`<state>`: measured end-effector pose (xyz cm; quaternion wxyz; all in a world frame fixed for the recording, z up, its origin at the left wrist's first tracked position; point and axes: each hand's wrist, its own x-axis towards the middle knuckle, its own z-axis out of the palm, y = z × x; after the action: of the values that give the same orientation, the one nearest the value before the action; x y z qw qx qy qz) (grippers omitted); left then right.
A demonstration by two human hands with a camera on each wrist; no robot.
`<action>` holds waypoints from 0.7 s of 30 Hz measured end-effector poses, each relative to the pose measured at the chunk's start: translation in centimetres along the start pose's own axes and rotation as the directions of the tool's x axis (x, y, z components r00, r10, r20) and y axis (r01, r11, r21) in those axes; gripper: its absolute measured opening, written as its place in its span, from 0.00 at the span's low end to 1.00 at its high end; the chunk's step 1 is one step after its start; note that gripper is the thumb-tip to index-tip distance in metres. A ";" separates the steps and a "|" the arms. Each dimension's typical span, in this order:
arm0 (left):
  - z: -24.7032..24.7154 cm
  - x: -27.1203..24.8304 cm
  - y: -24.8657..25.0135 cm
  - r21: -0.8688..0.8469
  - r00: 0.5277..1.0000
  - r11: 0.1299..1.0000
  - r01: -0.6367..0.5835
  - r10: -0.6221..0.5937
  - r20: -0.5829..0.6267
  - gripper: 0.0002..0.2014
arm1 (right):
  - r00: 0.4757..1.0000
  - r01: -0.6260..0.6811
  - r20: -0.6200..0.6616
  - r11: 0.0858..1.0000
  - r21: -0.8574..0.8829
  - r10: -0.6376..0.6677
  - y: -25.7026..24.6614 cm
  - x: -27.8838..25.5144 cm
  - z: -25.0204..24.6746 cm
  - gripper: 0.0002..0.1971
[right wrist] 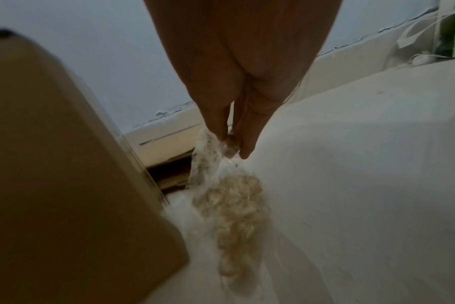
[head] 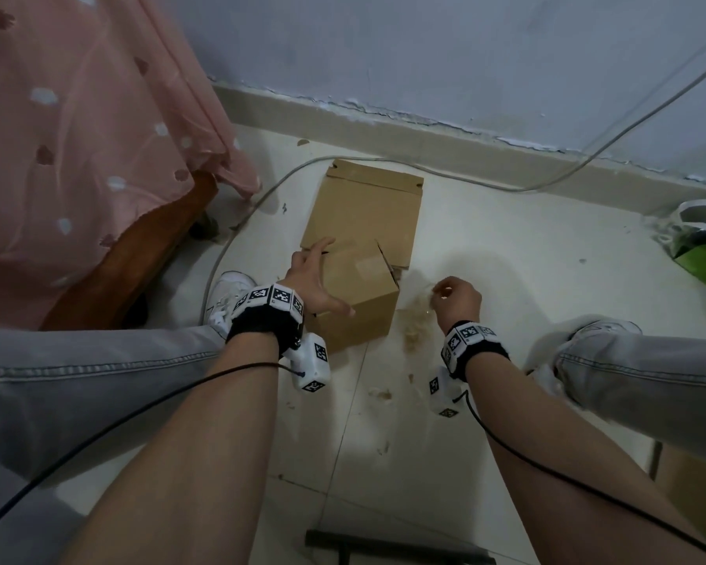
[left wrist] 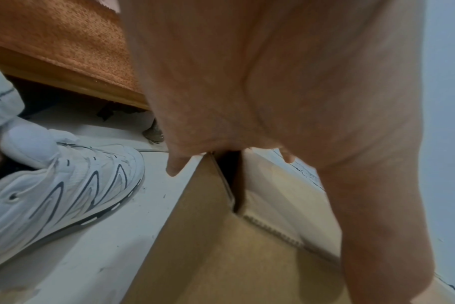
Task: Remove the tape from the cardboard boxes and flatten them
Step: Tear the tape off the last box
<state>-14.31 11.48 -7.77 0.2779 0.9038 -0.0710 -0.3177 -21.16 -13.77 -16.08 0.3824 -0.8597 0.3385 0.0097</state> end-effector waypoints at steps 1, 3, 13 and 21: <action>0.0 0.2 -0.1 -0.002 1.000 1.000 0.000 0.000 0.002 0.63 | 1.000 -0.013 -0.002 1.000 -0.003 0.013 0.3 0.2 0.5 0.10; 0.1 0.4 -0.2 -0.007 1.000 1.000 -0.001 0.001 0.000 0.62 | 0.999 -0.045 0.003 0.999 -0.012 0.045 1.2 0.4 1.5 0.15; 0.5 0.8 -0.4 -0.024 1.000 1.000 -0.014 0.013 -0.024 0.62 | 0.984 -0.094 0.133 0.978 -0.187 0.120 2.7 1.7 3.6 0.13; 0.6 0.7 -0.2 -0.034 0.999 0.999 -0.012 0.010 -0.042 0.61 | 0.949 -0.152 0.165 0.851 -0.502 0.267 1.6 1.1 3.5 0.14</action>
<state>-14.18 11.19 -8.65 0.2968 0.9048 -0.0646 -0.2984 -20.41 -12.79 -19.85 0.1885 -0.8784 0.3711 0.2348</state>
